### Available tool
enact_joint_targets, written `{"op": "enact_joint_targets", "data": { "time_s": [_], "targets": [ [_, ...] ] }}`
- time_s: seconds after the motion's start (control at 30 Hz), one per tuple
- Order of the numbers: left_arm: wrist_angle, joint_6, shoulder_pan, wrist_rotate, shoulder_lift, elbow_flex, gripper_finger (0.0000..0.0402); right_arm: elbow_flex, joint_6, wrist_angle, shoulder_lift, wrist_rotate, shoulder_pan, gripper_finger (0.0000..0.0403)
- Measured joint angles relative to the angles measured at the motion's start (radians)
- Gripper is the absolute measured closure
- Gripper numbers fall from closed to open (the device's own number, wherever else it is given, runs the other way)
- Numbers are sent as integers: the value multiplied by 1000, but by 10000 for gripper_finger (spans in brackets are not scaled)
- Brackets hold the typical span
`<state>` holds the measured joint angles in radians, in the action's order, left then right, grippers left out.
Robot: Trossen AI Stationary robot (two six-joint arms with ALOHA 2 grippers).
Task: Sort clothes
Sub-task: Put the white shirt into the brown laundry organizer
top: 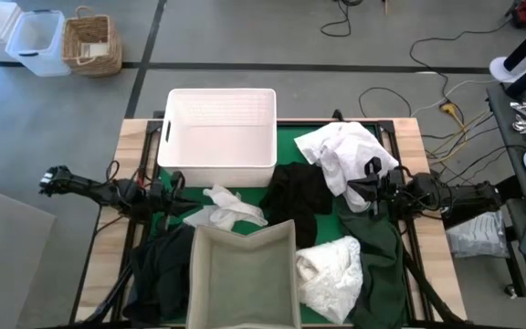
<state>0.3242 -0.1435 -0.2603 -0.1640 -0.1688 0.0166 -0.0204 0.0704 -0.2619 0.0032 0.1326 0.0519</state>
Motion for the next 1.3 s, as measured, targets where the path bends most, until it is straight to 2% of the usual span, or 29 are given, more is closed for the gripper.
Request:
{"op": "enact_joint_targets", "data": {
  "time_s": [0.13, 0.4, 1.3],
  "targets": [
    [81, 37, 0, 56, 0, 0, 400, 0, -4, 0, 0, 0, 0, 390],
    [171, 143, 0, 51, 0, 0, 400, 0, -45, -14, 0, 10, 0, 390],
    [167, 161, 0, 50, -2, 0, 400, 0, -45, -5, 0, 10, 0, 390]
  ]
}}
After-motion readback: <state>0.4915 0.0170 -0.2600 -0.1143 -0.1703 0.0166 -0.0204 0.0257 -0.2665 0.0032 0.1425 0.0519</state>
